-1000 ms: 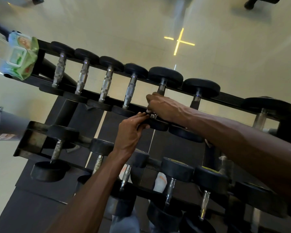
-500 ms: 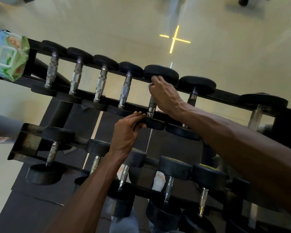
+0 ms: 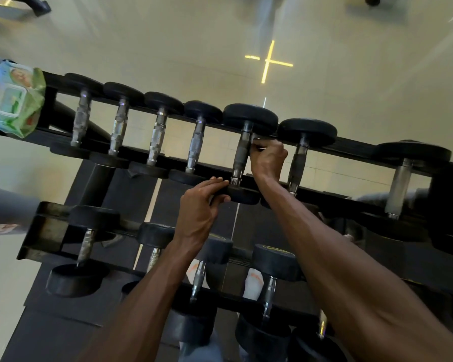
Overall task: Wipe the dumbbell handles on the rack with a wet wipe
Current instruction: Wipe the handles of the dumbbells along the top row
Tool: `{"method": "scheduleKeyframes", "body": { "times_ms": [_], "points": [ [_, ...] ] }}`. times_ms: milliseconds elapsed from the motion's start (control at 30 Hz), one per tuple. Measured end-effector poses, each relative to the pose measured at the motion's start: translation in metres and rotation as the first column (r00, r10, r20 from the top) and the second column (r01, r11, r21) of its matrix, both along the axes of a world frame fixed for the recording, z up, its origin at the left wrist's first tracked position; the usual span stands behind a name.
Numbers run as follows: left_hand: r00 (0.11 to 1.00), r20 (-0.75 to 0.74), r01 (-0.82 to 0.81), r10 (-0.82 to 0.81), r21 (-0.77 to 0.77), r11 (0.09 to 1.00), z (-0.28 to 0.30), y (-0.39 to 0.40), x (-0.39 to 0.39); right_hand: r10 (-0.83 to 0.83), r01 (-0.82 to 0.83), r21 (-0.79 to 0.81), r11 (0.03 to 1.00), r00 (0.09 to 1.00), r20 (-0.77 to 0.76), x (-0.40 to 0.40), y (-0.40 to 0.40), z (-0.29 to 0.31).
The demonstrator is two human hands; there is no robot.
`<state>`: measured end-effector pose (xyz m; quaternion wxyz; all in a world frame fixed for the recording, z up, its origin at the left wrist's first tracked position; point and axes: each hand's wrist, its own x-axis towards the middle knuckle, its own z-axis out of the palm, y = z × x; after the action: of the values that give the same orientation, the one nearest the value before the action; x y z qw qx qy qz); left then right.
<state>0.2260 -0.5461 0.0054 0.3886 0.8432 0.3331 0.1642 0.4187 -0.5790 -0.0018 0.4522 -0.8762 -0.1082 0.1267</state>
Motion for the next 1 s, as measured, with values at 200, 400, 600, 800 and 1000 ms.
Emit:
{"method": "scheduleKeyframes", "body": {
  "times_ms": [200, 400, 600, 800, 1000],
  "points": [
    [1.0, 0.004, 0.001, -0.001, -0.008, 1.0, 0.001, -0.001, -0.001, -0.016, 0.027, 0.217, 0.976, 0.999, -0.052, 0.0, 0.006, 0.009],
    [1.0, 0.0, -0.001, 0.001, -0.006, 1.0, 0.004, -0.002, 0.0, 0.089, -0.12, 0.095, 0.988, 0.956, 0.279, -0.012, 0.012, 0.002],
    [1.0, 0.001, -0.005, 0.005, 0.004, 1.0, 0.003, -0.001, 0.0, 0.501, -0.351, -0.365, 0.862, 0.698, 0.513, -0.008, 0.011, -0.01],
    [1.0, -0.004, 0.01, -0.01, 0.01, 1.0, 0.004, 0.001, 0.002, 0.617, -0.345, -0.523, 0.779, 0.567, 0.546, -0.01, 0.018, 0.0],
    [1.0, 0.016, 0.008, -0.008, 0.005, 1.0, 0.003, 0.001, 0.0, 0.434, -0.317, -0.304, 0.898, 0.752, 0.497, -0.011, 0.015, -0.005]
  ]
}}
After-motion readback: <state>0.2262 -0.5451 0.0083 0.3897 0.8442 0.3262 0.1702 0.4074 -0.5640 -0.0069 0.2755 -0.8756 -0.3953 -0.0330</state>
